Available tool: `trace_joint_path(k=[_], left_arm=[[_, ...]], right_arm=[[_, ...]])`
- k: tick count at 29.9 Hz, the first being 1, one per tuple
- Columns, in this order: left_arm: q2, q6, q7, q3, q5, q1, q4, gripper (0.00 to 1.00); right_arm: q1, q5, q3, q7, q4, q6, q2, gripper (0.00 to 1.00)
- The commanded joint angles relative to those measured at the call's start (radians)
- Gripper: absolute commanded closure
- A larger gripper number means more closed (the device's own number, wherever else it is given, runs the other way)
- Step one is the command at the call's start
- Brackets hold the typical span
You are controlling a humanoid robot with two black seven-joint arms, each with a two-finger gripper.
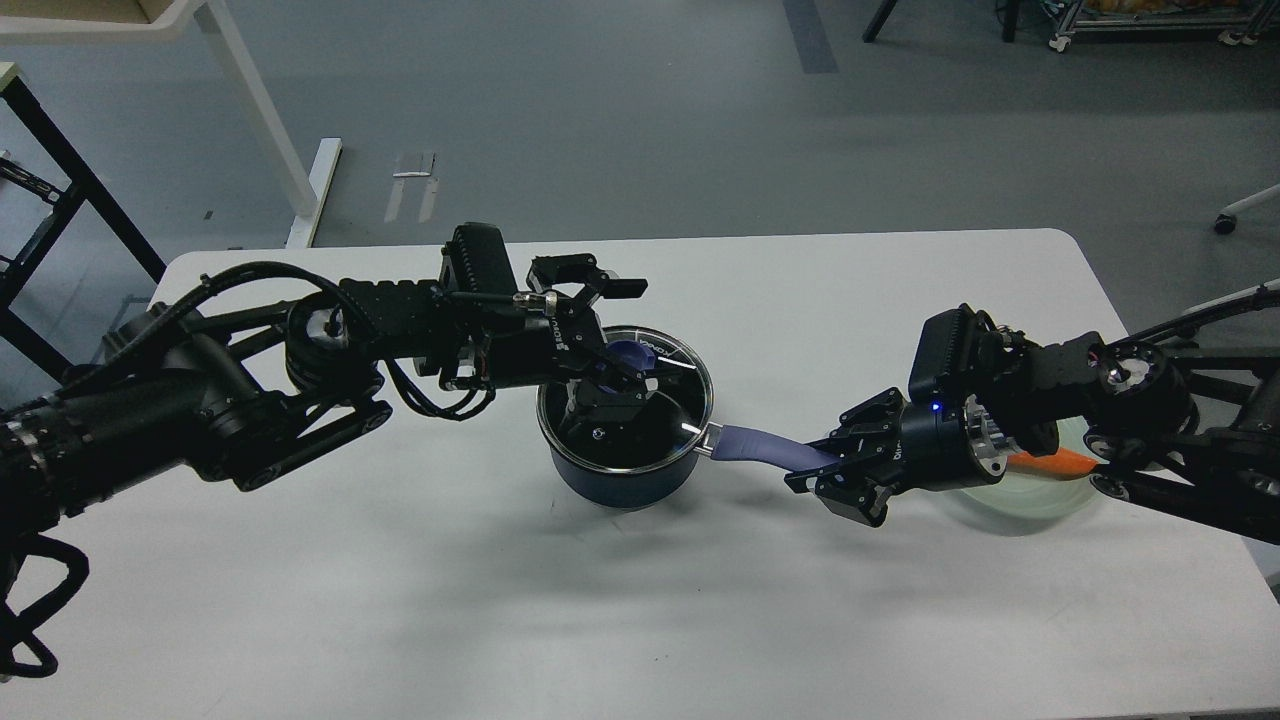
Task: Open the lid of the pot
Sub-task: 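Move the left gripper over the pot and grasp the blue lid knob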
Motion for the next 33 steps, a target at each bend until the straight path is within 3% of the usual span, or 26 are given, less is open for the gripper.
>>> trace_joint_path(k=[1, 23, 28, 33], left_arm=[[-0.001, -0.002, 0.0, 0.018, -0.008, 0.002, 0.001, 0.01], [-0.001, -0.009, 0.0, 0.019, -0.017, 0.056, 0.029, 0.05], [-0.013, -0.009, 0.0, 0.019, -0.017, 0.059, 0.055, 0.29], [-0.02, -0.005, 0.0, 0.018, -0.015, 0.058, 0.06, 0.46]], right_arm=[[0.0, 0.001, 0.0, 0.0, 0.0, 0.0, 0.0, 0.67], [0.0, 0.003, 0.001, 0.0, 0.0, -0.002, 0.001, 0.66], [0.0, 0.003, 0.001, 0.0, 0.0, -0.002, 0.0, 0.66], [-0.002, 0.005, 0.001, 0.0, 0.0, -0.002, 0.0, 0.66]])
